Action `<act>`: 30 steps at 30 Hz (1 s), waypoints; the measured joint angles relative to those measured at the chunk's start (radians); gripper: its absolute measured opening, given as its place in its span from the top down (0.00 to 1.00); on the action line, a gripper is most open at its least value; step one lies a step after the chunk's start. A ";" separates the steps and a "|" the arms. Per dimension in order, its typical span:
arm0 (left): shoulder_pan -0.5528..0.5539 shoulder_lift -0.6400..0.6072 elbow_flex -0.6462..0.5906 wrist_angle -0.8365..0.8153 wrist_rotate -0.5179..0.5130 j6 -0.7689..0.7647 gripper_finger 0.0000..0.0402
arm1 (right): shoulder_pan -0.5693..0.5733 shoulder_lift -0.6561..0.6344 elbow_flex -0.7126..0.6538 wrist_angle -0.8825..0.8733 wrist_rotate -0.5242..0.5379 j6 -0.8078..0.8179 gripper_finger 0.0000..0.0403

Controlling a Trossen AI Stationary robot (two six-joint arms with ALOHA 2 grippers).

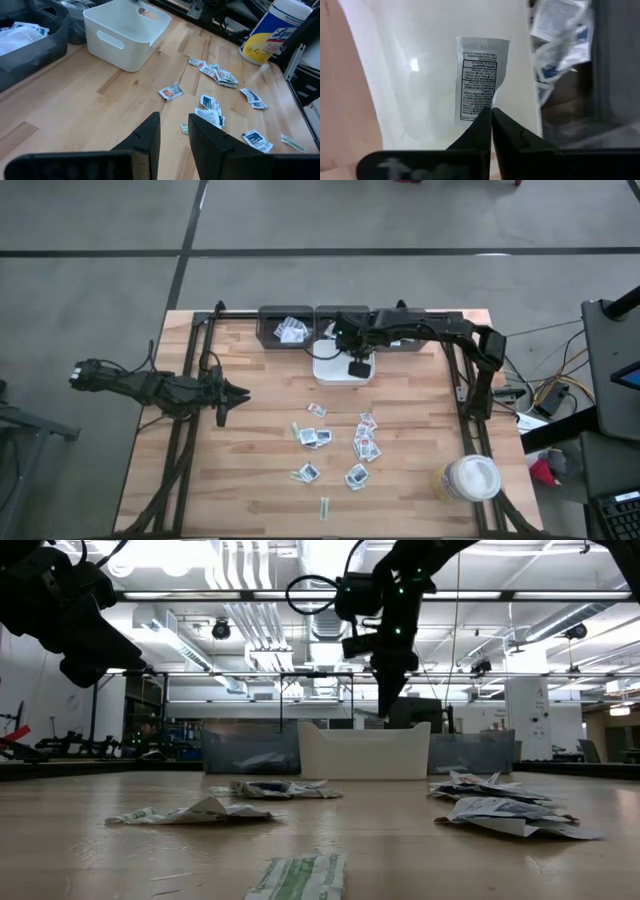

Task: Pick & Place First Aid Supplies
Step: Put the orange ointment pack into the white bin

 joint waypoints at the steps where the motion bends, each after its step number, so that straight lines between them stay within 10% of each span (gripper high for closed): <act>1: 0.000 0.000 0.000 0.000 0.000 0.000 0.77 | 0.004 0.000 -0.015 0.015 0.000 -0.009 0.98; 30: 0.000 0.000 0.000 0.000 0.000 -0.023 0.77 | 0.033 0.145 -0.034 0.188 0.045 -0.339 0.98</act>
